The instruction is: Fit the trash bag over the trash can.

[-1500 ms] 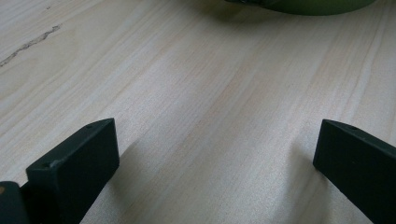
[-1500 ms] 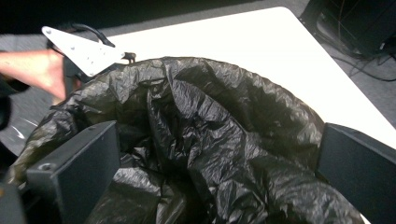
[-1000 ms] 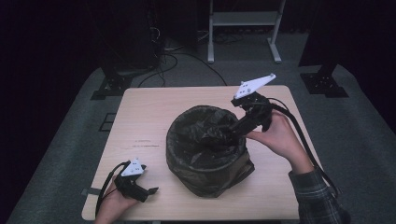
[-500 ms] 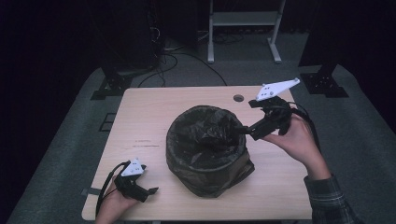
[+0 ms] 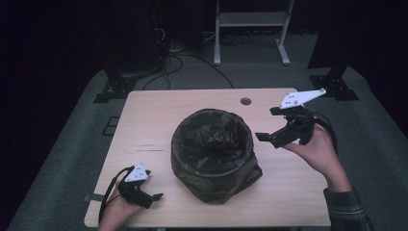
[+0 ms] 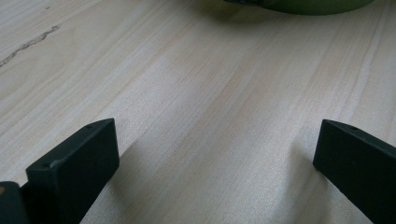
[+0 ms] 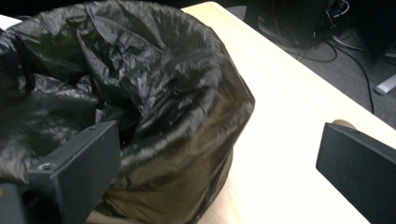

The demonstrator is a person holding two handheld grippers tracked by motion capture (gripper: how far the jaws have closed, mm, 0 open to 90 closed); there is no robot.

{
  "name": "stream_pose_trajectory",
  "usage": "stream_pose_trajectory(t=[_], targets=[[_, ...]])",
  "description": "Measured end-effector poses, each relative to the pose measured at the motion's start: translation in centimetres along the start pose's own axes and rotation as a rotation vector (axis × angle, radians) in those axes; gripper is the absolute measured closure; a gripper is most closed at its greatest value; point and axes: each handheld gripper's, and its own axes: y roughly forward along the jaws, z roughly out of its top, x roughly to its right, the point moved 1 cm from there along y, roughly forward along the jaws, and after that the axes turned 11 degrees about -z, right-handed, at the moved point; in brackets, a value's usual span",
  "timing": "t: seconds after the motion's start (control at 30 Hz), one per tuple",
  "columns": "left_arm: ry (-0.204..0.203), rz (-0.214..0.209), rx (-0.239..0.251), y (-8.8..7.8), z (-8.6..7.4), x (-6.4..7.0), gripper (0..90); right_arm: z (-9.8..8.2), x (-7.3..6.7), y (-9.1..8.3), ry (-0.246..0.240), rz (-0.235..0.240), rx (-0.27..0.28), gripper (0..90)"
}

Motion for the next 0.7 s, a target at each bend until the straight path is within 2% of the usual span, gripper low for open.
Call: stream_pose_trajectory(t=[0.4, 0.7], targets=[[0.001, -0.001, -0.001, 0.0, 0.0, 0.0, 0.0, -3.6, 1.3, -0.5, 0.049, -0.032, 0.010, 0.0], [0.001, -0.002, -0.002, 0.0, 0.0, 0.0, 0.0, -6.5, 2.1, -0.1, 0.078, -0.069, 0.021, 0.0]])
